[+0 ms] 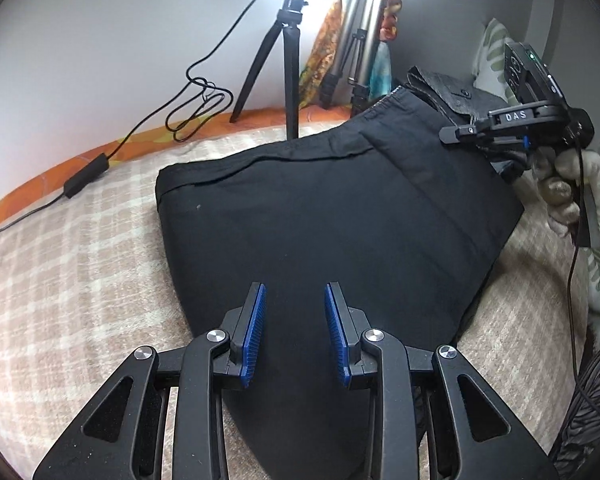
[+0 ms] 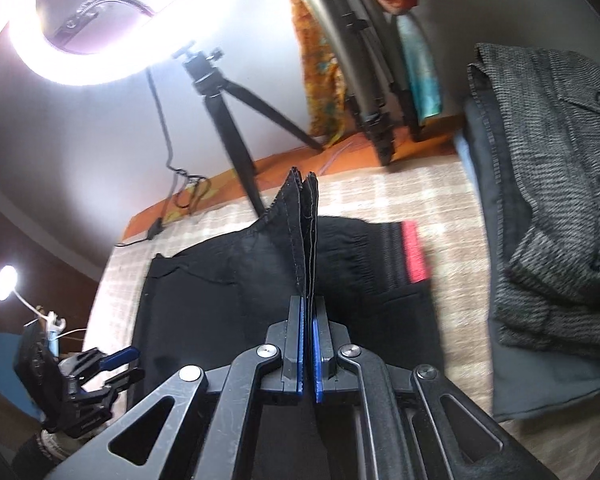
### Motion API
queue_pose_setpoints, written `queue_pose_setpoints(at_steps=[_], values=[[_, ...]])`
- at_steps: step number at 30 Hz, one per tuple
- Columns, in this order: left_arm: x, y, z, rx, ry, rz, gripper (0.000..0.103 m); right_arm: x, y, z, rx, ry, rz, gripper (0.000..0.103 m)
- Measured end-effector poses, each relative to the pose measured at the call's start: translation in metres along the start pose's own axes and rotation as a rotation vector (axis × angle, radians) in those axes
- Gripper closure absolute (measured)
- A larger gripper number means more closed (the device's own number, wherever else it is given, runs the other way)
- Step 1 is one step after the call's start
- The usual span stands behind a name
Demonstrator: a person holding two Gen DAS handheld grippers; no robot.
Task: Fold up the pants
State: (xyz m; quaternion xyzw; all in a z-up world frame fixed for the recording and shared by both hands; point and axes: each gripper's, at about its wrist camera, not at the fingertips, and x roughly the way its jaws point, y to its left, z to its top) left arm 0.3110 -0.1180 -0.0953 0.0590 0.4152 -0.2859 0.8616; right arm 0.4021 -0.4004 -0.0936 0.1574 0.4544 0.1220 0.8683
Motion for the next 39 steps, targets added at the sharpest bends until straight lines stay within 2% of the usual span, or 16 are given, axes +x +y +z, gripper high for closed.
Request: queue_pose_setpoints(at_steps=[12, 14, 15, 17, 20, 24, 28, 33, 35, 39], values=[[0.019, -0.004, -0.015, 0.063, 0.051, 0.033, 0.075, 0.041, -0.015, -0.007, -0.062, 0.074, -0.158, 0.101], [0.015, -0.003, -0.015, 0.065, 0.05, 0.029, 0.075, 0.04, -0.011, -0.006, -0.078, 0.075, -0.193, 0.084], [0.01, -0.002, -0.016, 0.06, 0.046, 0.027, 0.075, 0.036, -0.004, -0.005, -0.109, 0.068, -0.252, 0.068], [-0.005, -0.001, -0.017, 0.042, 0.017, 0.015, 0.075, 0.026, 0.007, -0.006, -0.15, 0.033, -0.299, 0.066], [-0.025, -0.004, -0.027, 0.062, 0.002, -0.005, 0.075, 0.007, 0.031, -0.009, -0.205, -0.029, -0.246, 0.066], [-0.029, -0.011, -0.043, 0.103, 0.048, -0.021, 0.075, 0.007, 0.081, -0.011, -0.316, -0.057, -0.122, 0.068], [-0.029, -0.012, -0.049, 0.103, 0.062, -0.032, 0.074, 0.038, 0.14, -0.014, -0.426, -0.012, 0.012, 0.072], [-0.028, -0.009, -0.05, 0.073, 0.064, -0.055, 0.074, 0.091, 0.203, -0.017, -0.519, 0.052, 0.106, 0.077], [-0.03, -0.007, -0.054, 0.071, 0.064, -0.065, 0.074, 0.11, 0.217, -0.015, -0.519, 0.084, 0.131, 0.078], [-0.037, 0.001, -0.055, 0.017, 0.046, -0.096, 0.074, 0.154, 0.229, -0.009, -0.506, 0.139, 0.102, 0.079]])
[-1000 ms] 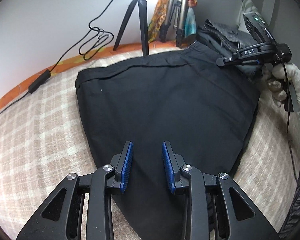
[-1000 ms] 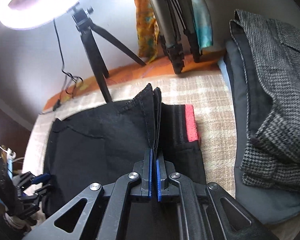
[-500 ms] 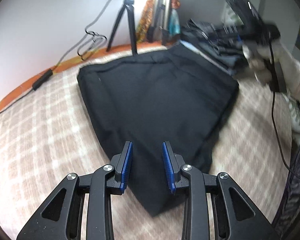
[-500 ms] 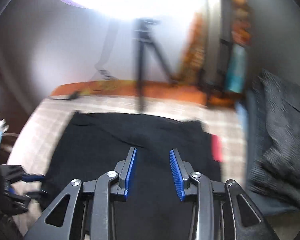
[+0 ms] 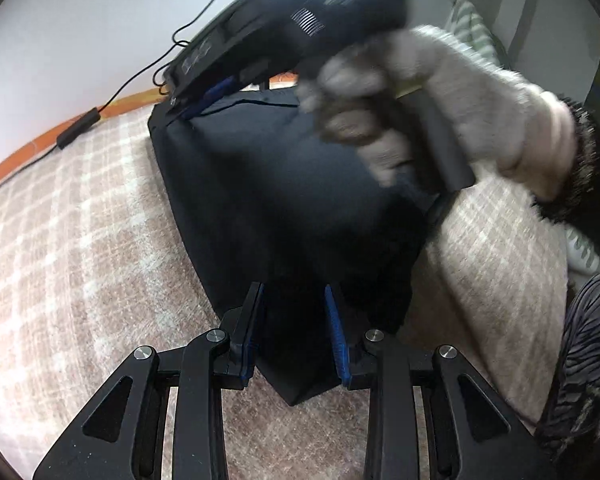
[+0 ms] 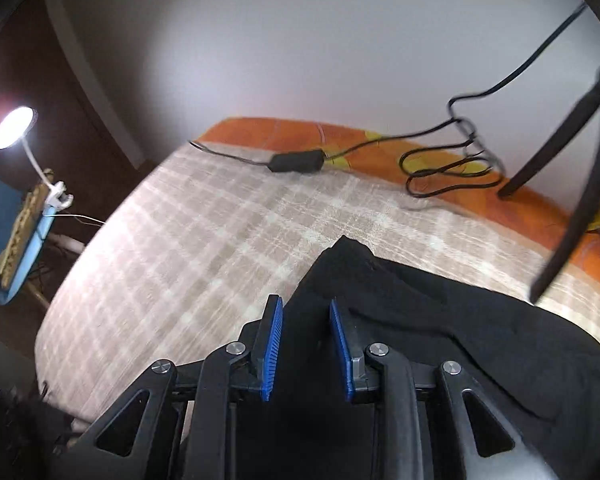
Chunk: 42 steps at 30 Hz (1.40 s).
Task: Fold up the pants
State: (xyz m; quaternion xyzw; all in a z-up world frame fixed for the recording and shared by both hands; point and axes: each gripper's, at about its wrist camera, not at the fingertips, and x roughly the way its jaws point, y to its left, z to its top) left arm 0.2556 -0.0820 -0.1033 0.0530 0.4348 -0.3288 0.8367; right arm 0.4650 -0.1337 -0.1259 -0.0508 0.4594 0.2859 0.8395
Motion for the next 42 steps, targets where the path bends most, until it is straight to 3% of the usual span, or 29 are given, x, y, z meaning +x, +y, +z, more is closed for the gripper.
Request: queue_pose_setpoints(at_steps=[7, 12, 14, 18, 21, 27, 30, 35, 40, 42], values=[[-0.016, 0.027, 0.002, -0.123, -0.027, -0.022, 0.074, 0.034, -0.015, 0.004, 0.099, 0.026, 0.043, 0.078], [-0.023, 0.052, 0.003, -0.191, -0.047, -0.033, 0.075, 0.012, -0.022, -0.003, 0.172, -0.012, 0.075, 0.072], [-0.025, 0.064, 0.004, -0.215, -0.056, -0.028, 0.075, -0.015, -0.018, -0.012, 0.176, -0.052, 0.084, 0.069], [-0.018, 0.096, 0.024, -0.29, -0.064, -0.046, 0.074, -0.072, 0.013, -0.05, 0.095, -0.103, 0.077, 0.06], [0.002, 0.117, 0.041, -0.372, -0.035, -0.109, 0.056, -0.093, 0.043, -0.085, 0.055, -0.092, 0.079, 0.045], [0.041, 0.12, 0.063, -0.426, 0.022, -0.149, 0.055, -0.089, 0.1, -0.146, -0.043, -0.045, 0.053, 0.034], [0.046, 0.118, 0.069, -0.446, 0.023, -0.17, 0.055, -0.071, 0.116, -0.158, -0.12, 0.002, -0.01, 0.034], [0.049, 0.123, 0.072, -0.489, 0.012, -0.198, 0.058, -0.059, 0.123, -0.157, -0.168, -0.016, -0.088, 0.034], [0.053, 0.122, 0.074, -0.471, 0.006, -0.195, 0.083, -0.047, 0.138, -0.162, -0.263, 0.008, -0.142, 0.033], [0.053, 0.124, 0.074, -0.477, 0.0, -0.197, 0.085, -0.04, 0.141, -0.162, -0.288, 0.021, -0.194, 0.033]])
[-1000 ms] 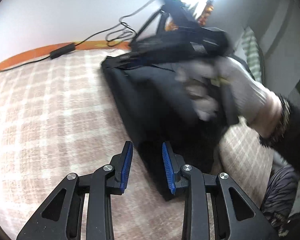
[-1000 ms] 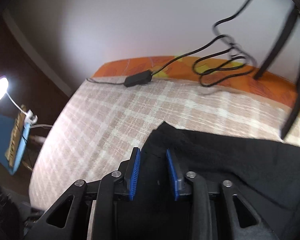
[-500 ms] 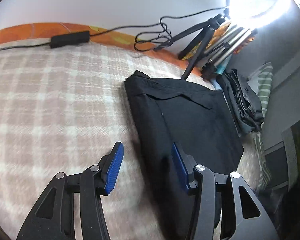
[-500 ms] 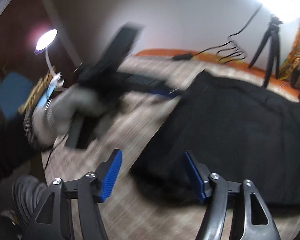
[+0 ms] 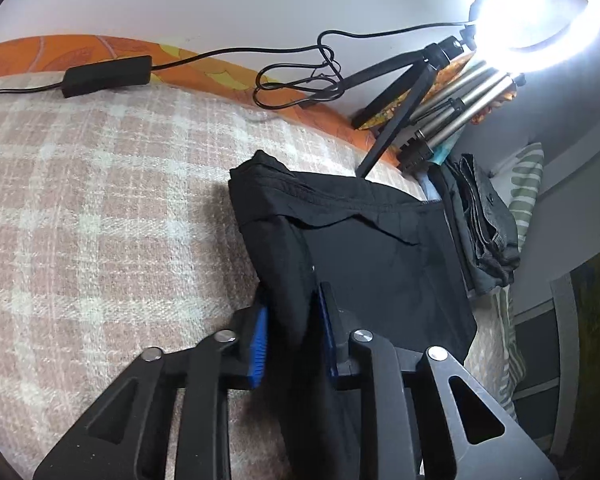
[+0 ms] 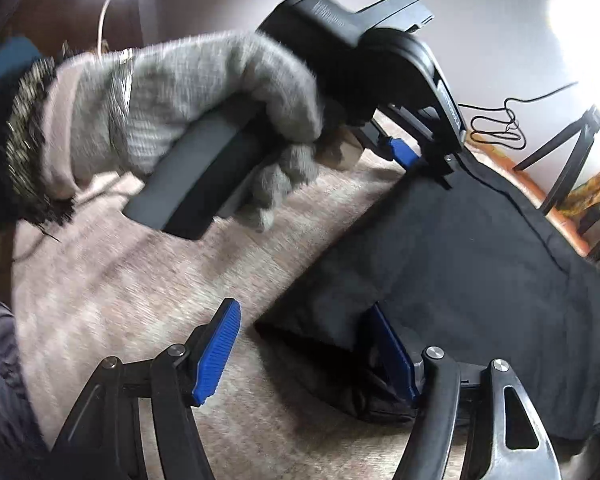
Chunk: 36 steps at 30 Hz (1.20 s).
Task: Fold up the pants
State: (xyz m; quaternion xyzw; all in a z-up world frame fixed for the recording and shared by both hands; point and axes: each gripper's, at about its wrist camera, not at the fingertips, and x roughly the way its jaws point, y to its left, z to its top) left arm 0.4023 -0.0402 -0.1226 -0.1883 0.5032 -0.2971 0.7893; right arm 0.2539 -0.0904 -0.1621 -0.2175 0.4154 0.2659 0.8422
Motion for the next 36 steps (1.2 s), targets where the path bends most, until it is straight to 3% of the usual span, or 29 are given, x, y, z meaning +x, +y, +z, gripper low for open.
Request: queue_pose_setpoints(at_steps=[7, 11, 13, 16, 24, 29, 36], values=[[-0.007, -0.006, 0.005, 0.015, -0.017, -0.01, 0.094, 0.007, -0.002, 0.001, -0.017, 0.006, -0.057, 0.036], [-0.009, -0.012, 0.009, 0.015, -0.026, -0.009, 0.095, 0.003, -0.001, 0.001, -0.033, -0.003, -0.055, 0.063], [-0.011, -0.016, 0.011, 0.018, -0.033, -0.008, 0.095, -0.002, -0.003, -0.001, -0.041, -0.018, -0.061, 0.083], [-0.015, -0.023, 0.015, 0.026, -0.047, -0.002, 0.095, -0.013, -0.017, -0.001, 0.005, -0.056, -0.036, 0.096], [-0.02, -0.056, 0.03, 0.091, -0.084, 0.023, 0.095, -0.064, -0.054, -0.002, 0.127, -0.202, 0.013, 0.098], [-0.012, -0.082, 0.038, 0.135, -0.092, 0.023, 0.096, -0.086, -0.076, -0.001, 0.203, -0.259, 0.019, 0.098], [0.013, -0.134, 0.05, 0.206, -0.097, 0.002, 0.096, -0.122, -0.122, -0.024, 0.349, -0.322, 0.005, 0.098]])
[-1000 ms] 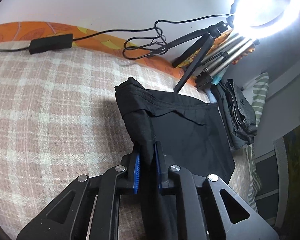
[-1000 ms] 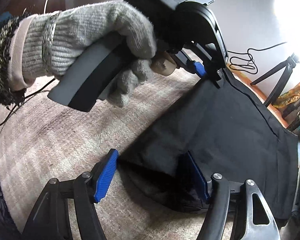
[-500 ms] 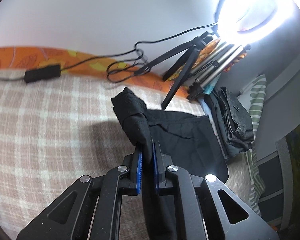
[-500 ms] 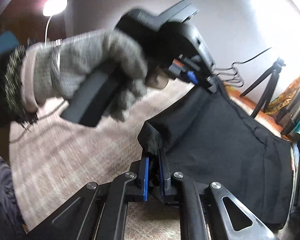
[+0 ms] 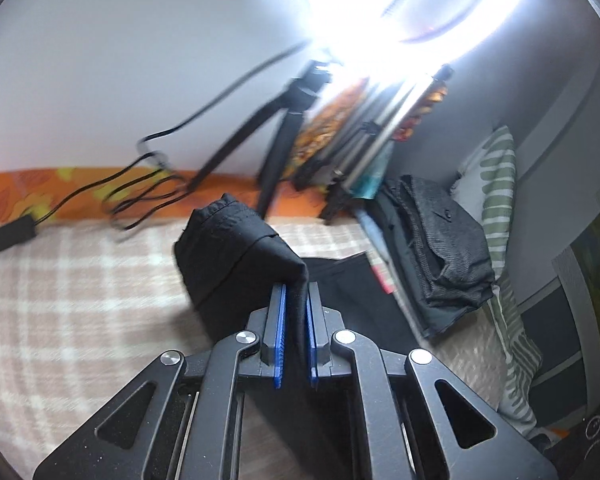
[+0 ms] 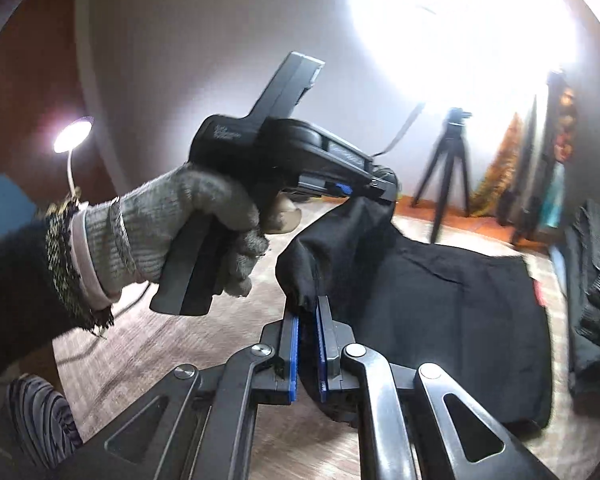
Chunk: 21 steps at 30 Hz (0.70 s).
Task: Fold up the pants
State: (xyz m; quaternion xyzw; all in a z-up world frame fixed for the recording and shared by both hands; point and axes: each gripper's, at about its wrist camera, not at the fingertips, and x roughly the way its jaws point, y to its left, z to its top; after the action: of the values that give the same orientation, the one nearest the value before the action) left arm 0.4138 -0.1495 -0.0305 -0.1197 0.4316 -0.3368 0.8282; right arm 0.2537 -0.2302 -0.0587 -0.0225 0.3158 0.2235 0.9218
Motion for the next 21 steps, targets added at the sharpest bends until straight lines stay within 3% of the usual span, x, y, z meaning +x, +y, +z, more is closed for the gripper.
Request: queue_pose_setpoints(at_steps=[16, 19, 21], values=[[0.12, -0.096, -0.004, 0.123, 0.102, -0.048, 0.1, -0.041, -0.137, -0.058, 0.349, 0.042, -0.143, 0.099], [0.125, -0.108, -0.007, 0.157, 0.122, -0.053, 0.099, -0.038, -0.167, -0.076, 0.463, 0.072, -0.127, 0.099], [0.114, -0.111, -0.005, 0.18, 0.099, -0.04, 0.093, -0.036, -0.182, -0.087, 0.537, 0.087, -0.117, 0.099]])
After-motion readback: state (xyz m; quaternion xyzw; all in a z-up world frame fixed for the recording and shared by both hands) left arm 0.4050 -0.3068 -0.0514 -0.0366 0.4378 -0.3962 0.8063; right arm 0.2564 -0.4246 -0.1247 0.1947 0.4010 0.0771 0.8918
